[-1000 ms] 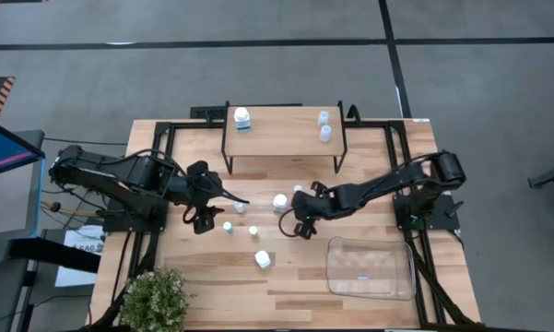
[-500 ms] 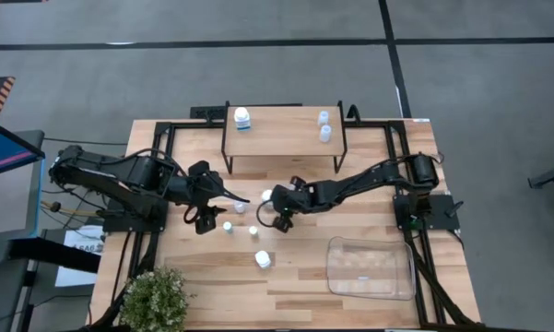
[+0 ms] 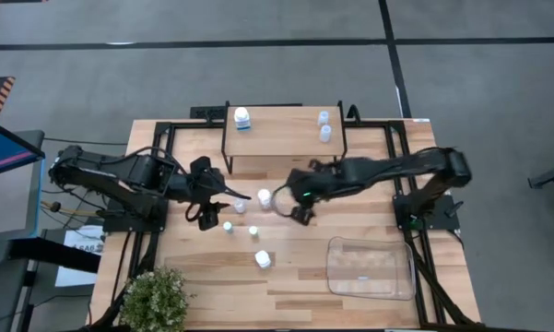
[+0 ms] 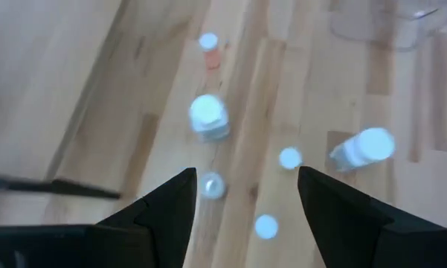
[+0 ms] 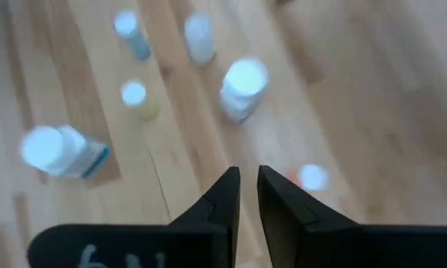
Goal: Pick and place medicine bottles onto shelf by color
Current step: Put the top white pill bottle on the shelf aligned with the other white pill bottle
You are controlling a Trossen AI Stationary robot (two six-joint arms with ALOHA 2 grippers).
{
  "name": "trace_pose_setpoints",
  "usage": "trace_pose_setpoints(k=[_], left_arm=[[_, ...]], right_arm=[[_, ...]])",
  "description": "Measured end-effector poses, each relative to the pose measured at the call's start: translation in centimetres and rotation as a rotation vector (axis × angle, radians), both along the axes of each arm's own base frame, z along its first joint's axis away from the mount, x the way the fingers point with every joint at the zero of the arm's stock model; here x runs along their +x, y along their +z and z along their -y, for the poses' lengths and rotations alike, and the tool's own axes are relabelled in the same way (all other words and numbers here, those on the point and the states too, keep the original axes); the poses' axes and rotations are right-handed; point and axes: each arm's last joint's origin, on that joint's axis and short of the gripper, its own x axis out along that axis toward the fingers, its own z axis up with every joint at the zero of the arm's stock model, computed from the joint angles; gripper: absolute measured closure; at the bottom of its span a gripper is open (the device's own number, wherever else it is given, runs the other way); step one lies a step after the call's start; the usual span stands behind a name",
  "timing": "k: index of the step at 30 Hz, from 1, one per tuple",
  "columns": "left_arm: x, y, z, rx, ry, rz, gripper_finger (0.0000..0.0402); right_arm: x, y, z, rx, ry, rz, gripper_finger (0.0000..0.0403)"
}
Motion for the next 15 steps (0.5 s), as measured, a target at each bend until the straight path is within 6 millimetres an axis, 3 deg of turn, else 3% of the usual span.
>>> trace_pose_setpoints(k=[6, 10, 15], left_arm=[[2.4, -0.5, -0.9, -0.01, -0.104, 0.028, 0.0181], [4.8, -2.3, -1.4, -0.034, -0.197, -0.038, 0.0171], [7.5, -5.4, -2.2, 0.032, -0.29, -0.164, 0.0138]], right_arm=[[-6.5, 7.2, 1.0, 0.024, -0.106, 0.243, 0.0332], [-10.3, 9.6, 1.5, 0.028, -0.159, 0.325, 0.0328], [-13.3, 10.9, 2.1, -0.022, -0.228, 0.36, 0.0306]])
